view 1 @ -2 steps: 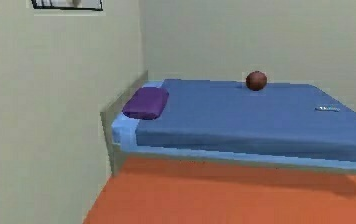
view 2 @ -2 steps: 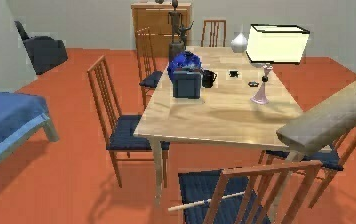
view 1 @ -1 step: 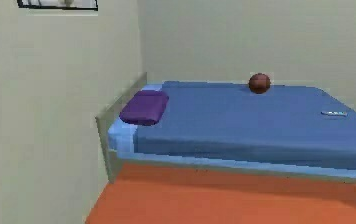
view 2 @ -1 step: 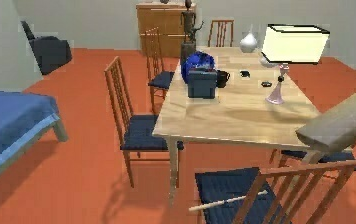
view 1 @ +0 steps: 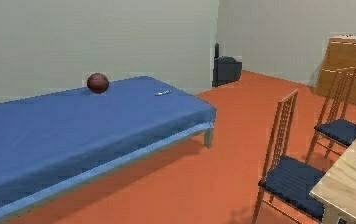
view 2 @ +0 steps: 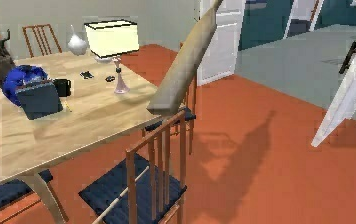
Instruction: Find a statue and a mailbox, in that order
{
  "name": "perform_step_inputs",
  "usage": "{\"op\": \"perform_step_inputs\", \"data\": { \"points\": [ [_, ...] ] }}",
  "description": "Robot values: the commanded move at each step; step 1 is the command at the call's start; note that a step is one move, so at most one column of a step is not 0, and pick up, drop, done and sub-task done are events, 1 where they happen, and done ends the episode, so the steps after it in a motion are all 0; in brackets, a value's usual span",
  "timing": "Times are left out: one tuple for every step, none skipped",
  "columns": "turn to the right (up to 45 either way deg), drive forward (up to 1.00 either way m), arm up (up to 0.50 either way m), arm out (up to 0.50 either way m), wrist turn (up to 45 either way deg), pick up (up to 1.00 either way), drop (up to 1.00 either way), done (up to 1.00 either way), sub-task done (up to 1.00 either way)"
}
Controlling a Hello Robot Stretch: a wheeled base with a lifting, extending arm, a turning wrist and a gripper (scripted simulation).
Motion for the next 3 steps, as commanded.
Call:
{"op": "perform_step_inputs", "data": {
  "points": [
    [3.0, 0.00, 0.00, 0.00, 0.0, 0.00, 0.00, 0.00, 0.00],
    [0.0, 1.00, 0.00, 0.00, 0.0, 0.00, 0.00, 0.00, 0.00],
    [9.0, 0.00, 0.00, 0.00, 0.0, 0.00, 0.00, 0.00, 0.00]
  ]
}}
